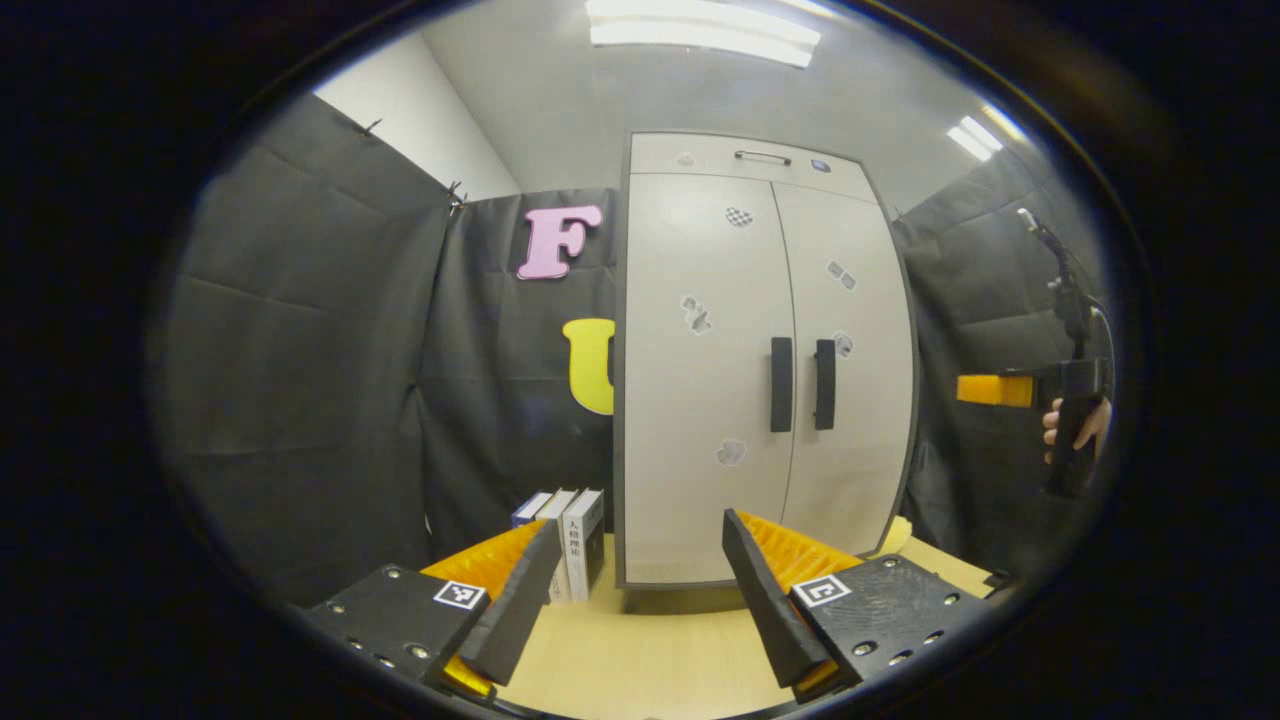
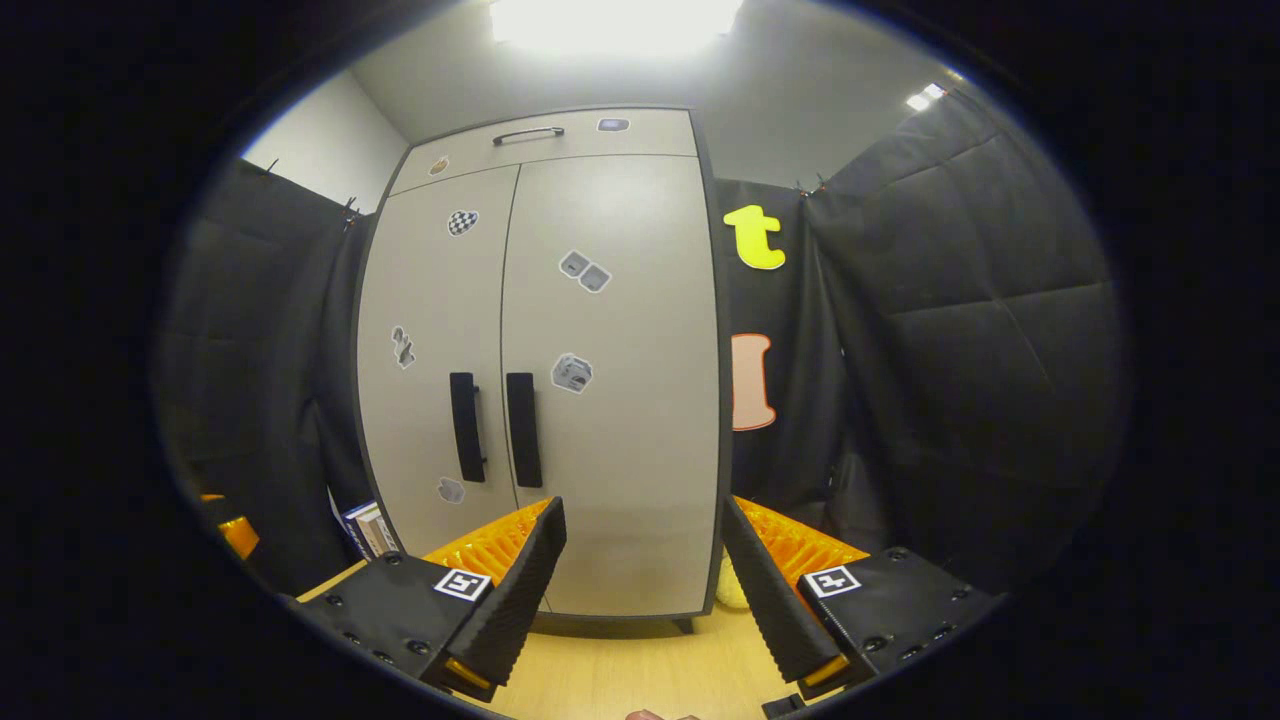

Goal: Open the right door of the double-door shoe cabinet with the right hand, and open the left door with the left hand.

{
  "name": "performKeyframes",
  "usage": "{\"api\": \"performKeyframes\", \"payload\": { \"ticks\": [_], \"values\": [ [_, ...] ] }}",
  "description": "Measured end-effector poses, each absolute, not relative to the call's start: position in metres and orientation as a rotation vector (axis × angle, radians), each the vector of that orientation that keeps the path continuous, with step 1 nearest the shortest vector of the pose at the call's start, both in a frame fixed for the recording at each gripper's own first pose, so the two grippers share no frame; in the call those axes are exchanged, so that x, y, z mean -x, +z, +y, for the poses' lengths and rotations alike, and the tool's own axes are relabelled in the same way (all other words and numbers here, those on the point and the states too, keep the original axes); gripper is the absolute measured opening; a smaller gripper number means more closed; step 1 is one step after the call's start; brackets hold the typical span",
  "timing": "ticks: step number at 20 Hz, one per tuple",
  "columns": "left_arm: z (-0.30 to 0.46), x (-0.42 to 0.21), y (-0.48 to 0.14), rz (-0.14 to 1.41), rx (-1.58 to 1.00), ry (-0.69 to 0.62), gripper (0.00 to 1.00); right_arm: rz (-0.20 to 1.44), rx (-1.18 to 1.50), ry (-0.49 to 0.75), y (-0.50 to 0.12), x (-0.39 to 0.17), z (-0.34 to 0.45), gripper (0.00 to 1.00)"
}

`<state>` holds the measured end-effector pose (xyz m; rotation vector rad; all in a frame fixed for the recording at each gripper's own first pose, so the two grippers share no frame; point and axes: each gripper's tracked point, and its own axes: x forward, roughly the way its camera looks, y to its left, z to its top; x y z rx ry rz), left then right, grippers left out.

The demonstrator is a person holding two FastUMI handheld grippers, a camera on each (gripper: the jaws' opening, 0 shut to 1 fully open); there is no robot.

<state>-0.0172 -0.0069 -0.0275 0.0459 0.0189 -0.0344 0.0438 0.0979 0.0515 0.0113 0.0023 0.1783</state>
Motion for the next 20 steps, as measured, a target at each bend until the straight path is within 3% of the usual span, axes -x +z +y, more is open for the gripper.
{"api": "performKeyframes", "payload": {
  "ticks": [20],
  "values": [
    [0.038, 0.041, -0.071, 0.118, -0.020, 0.059, 0.95, -0.002, -0.048, 0.271, 0.094, -0.165, 0.212, 0.98]
  ]
}}
